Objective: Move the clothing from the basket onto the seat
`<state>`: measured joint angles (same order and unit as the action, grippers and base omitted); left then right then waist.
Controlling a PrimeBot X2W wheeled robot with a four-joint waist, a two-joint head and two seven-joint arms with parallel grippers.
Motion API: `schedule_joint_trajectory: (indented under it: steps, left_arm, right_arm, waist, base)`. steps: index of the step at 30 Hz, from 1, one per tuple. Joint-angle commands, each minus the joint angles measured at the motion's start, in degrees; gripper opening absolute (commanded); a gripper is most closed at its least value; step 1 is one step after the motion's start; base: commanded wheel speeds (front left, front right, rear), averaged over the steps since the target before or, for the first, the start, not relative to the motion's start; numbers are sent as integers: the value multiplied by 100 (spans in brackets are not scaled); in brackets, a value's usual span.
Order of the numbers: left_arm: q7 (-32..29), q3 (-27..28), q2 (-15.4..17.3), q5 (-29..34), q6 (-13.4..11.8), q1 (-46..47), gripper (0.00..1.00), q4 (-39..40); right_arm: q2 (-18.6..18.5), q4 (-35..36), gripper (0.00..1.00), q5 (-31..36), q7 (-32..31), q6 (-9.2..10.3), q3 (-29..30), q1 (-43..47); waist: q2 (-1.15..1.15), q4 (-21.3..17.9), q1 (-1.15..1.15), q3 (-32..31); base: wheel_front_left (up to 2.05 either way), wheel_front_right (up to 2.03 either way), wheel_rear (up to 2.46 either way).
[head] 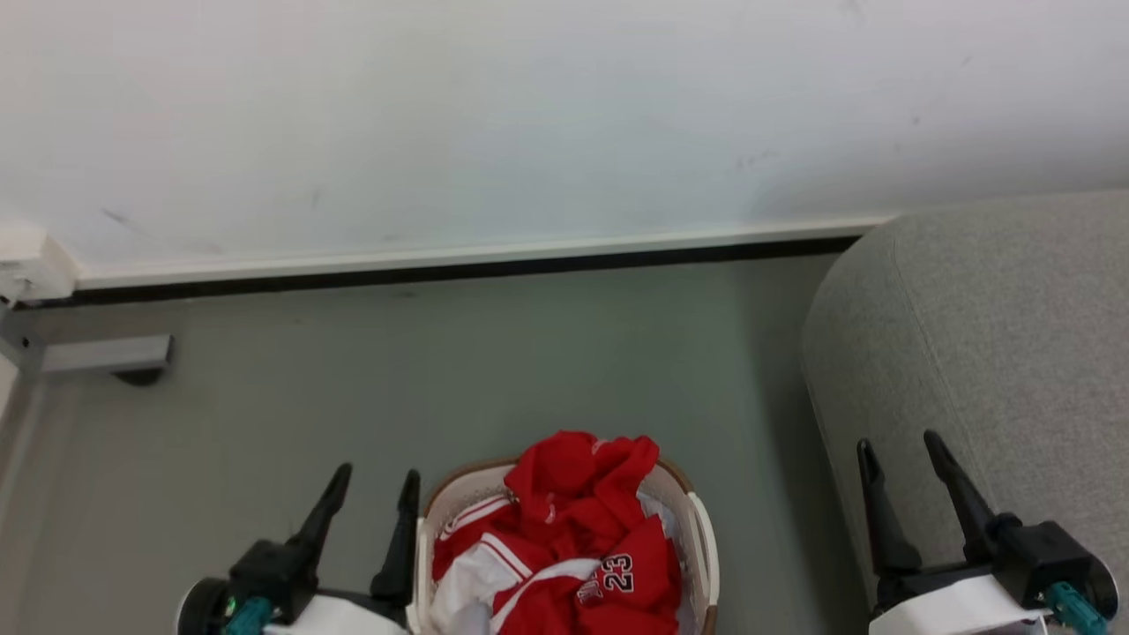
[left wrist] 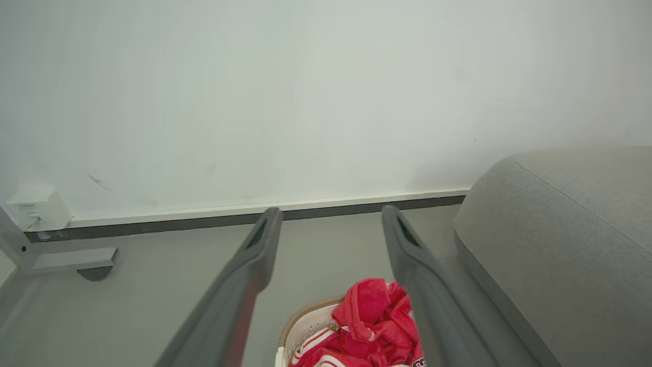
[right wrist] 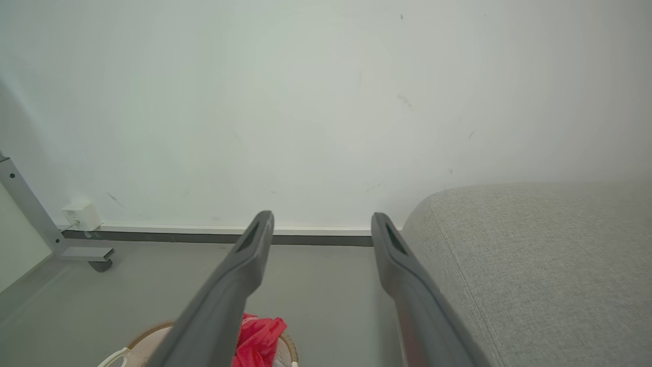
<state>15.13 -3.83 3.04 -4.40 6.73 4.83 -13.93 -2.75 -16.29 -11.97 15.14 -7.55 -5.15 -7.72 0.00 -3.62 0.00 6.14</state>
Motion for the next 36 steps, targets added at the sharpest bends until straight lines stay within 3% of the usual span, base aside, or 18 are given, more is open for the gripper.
schedule_joint_trajectory:
  steps: [1,15,25,36]
  left_arm:
    - [4,-59,75,54,21,188,100,-70]
    - [-444,-1637,503,112,65,2516,100,-1508]
    - [-873,-2352,470,-9,63,3421,100,-2339]
    - [-1025,-3153,682,-269,63,3957,100,-3028]
  right_arm:
    - [-26,78,100,67,2,12,21,-139]
    - [-15,689,100,102,0,12,-119,-1437]
    - [-17,1003,100,242,0,12,-359,-1936]
    - [-17,1223,100,365,0,12,-375,-2037]
  waist:
    - [0,-171,0,542]
    - [0,-552,0,2896]
    - [0,-624,0,3799]
    - [0,-554,0,4235]
  base:
    - [0,0,0]
    - [0,0,0]
    - [0,0,0]
    - [0,0,0]
